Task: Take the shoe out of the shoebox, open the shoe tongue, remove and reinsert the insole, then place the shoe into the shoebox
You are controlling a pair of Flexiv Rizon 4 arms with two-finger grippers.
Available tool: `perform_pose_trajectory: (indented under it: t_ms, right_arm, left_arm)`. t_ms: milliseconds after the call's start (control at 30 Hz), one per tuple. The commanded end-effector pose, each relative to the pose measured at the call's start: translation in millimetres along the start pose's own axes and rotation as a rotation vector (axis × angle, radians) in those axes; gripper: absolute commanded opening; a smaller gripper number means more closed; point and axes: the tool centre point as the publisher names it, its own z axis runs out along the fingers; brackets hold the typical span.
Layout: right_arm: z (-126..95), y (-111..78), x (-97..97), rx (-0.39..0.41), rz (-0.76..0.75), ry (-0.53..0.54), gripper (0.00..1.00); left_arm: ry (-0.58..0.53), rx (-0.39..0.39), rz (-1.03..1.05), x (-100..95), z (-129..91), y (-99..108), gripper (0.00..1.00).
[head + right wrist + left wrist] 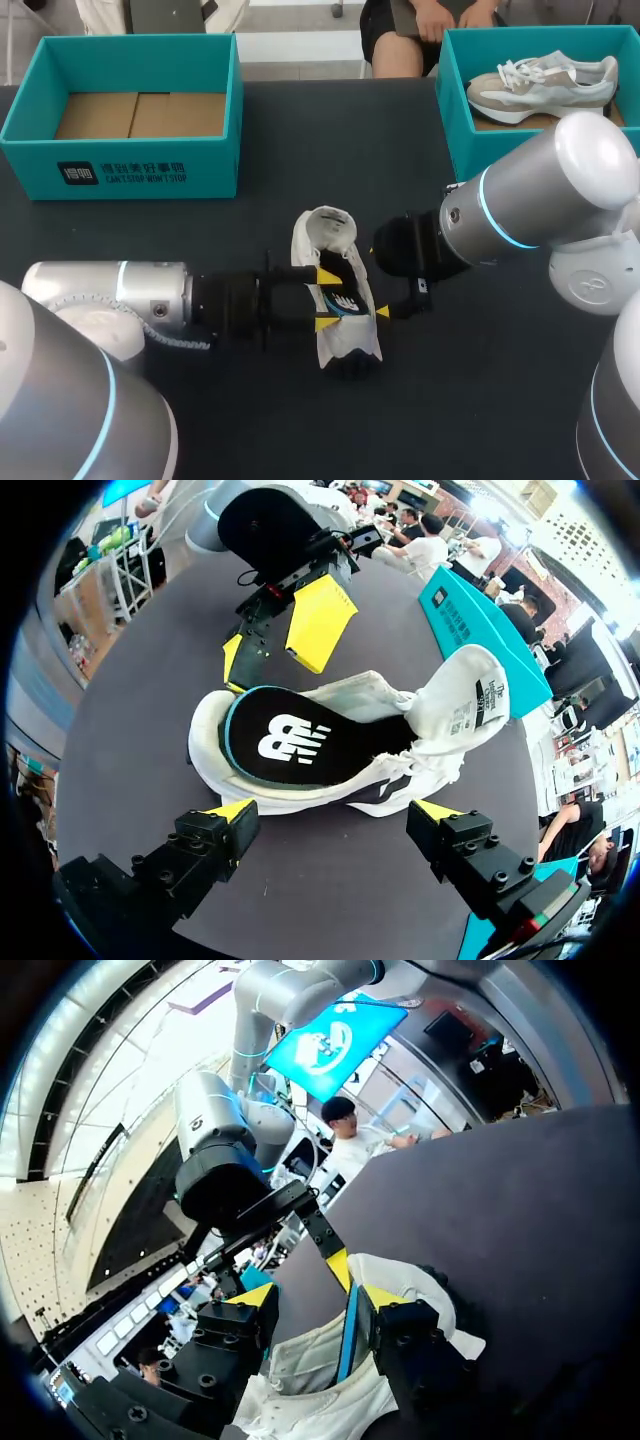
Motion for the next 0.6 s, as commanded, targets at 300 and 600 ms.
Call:
perform_pose_trajectory:
  t_ms: [300,600]
  right_arm:
    - [0.6,-0.1,1.5,0.0,0.001,-0.003,1.0]
    - [0.6,-0.1,1.5,0.0,0.001,-0.003,1.0]
  left_arm:
    - [-0.003,-0.002,-0.013,-4.0,-14.6,-10.7,0.56]
    - [0.184,0.009,0.009,-22.6,-30.1,-13.7,0.65]
